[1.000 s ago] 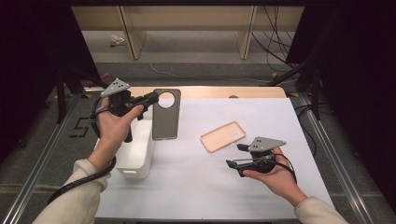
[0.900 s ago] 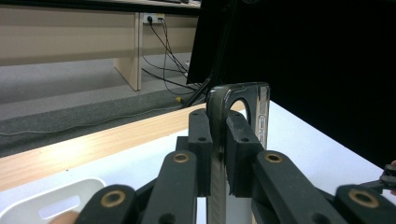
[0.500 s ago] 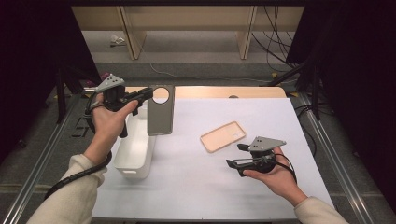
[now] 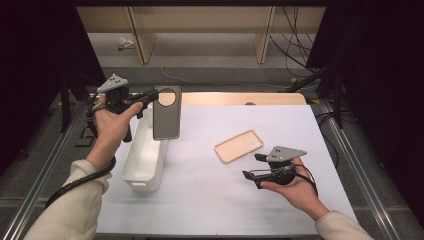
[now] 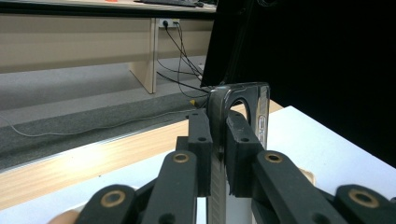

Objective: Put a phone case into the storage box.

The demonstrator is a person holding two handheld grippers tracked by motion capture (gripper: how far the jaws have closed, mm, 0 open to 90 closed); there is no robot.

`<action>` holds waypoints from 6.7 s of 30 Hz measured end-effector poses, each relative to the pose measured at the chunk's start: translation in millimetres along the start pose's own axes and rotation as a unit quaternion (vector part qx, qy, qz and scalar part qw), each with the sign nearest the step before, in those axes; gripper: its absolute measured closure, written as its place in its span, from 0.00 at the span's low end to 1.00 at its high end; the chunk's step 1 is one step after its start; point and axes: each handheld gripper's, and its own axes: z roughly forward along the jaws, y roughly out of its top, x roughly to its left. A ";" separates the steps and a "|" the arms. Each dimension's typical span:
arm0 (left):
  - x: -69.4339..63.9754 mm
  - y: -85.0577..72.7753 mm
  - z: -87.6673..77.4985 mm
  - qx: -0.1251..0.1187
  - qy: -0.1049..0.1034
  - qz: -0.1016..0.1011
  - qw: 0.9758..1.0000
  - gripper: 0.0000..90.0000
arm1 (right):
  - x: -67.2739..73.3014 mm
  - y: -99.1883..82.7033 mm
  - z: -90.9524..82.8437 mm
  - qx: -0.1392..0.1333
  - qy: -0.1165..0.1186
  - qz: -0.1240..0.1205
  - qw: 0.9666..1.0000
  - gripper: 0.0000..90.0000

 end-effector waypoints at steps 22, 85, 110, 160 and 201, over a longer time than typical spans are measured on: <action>20.0 8.6 4.8 0.006 0.023 0.008 1.000 0.91 | -2.0 -0.7 0.5 0.001 -0.002 0.001 1.000 0.29; 60.8 4.3 8.8 0.006 0.069 0.008 0.998 0.91 | -3.2 -0.8 0.5 -0.001 -0.005 0.003 1.000 0.29; 68.5 -5.9 25.2 0.017 0.075 0.005 0.997 0.91 | -3.6 -1.1 1.1 -0.001 -0.004 0.003 1.000 0.29; 87.3 -40.5 49.4 0.045 0.087 -0.016 0.995 0.91 | -4.5 -1.4 1.6 -0.003 -0.004 0.002 1.000 0.29; 100.2 -58.1 58.2 0.066 0.112 -0.024 0.991 0.89 | -4.2 -0.9 1.8 -0.003 -0.003 0.001 1.000 0.29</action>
